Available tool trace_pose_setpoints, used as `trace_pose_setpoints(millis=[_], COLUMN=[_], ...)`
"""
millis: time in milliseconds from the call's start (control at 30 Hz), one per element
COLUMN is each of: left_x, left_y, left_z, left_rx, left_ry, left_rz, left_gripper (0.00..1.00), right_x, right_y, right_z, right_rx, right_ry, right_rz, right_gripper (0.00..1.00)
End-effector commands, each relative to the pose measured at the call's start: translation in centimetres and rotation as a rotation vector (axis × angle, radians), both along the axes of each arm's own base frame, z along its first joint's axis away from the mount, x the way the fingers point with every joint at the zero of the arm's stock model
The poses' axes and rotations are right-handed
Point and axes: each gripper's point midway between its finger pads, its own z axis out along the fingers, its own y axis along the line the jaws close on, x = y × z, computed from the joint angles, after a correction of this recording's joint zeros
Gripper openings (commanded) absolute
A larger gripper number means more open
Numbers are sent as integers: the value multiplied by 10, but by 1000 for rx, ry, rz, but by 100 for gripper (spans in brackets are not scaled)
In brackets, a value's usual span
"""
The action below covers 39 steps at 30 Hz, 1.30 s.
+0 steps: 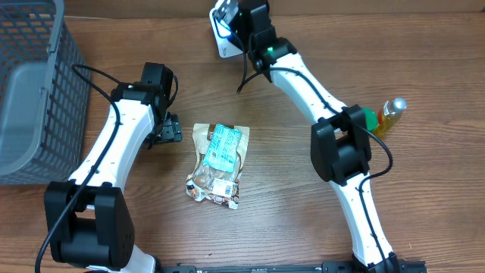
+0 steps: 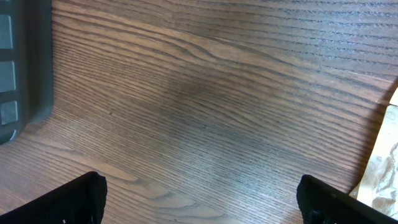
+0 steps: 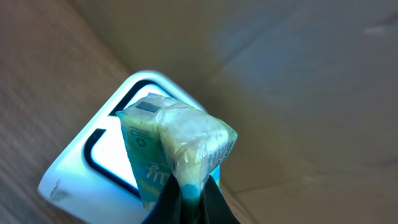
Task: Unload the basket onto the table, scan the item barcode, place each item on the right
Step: 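Hold the teal packet under the white barcode scanner, then carry the packet right, set it on the table, open gripper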
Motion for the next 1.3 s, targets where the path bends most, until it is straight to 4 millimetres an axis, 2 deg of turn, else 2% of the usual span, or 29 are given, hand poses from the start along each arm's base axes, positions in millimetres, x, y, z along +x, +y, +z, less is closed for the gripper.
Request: trace_pose_setpoints(millis=[0,233,567,767,833,933,1100,1167,1267], left_x=[5,5,5,5,5,5,5,5,5], left_y=[2,2,2,2,2,2,2,2,2], left_z=[11,11,11,11,11,11,11,11,11], left_rx=[7,7,7,7,7,7,7,7,7], left_ry=[-43,-43,-43,-43,-43,-43,-43,-43,-43], left_rz=[16,16,16,16,16,16,16,16,16], left_gripper=[100,100,100,100,100,100,100,100,100], right_x=[-3,5,0,0,-2,-8,-29,-50,-94], right_y=[13,1,11,12,9,6,-6,-17,-34], right_z=[-17,-6,-6,1,13,43,112,136,153], right_rx=[-95,-118,-107,13,60,162,239,262,305], right_ry=[-27,-81,-78,-61,-54,-50,-64,-14,135], right_rz=[39,-50,-36,-102,-142,-185,-209,-238,-279], right_gripper=[4,4,4,4,4,4,4,4,4])
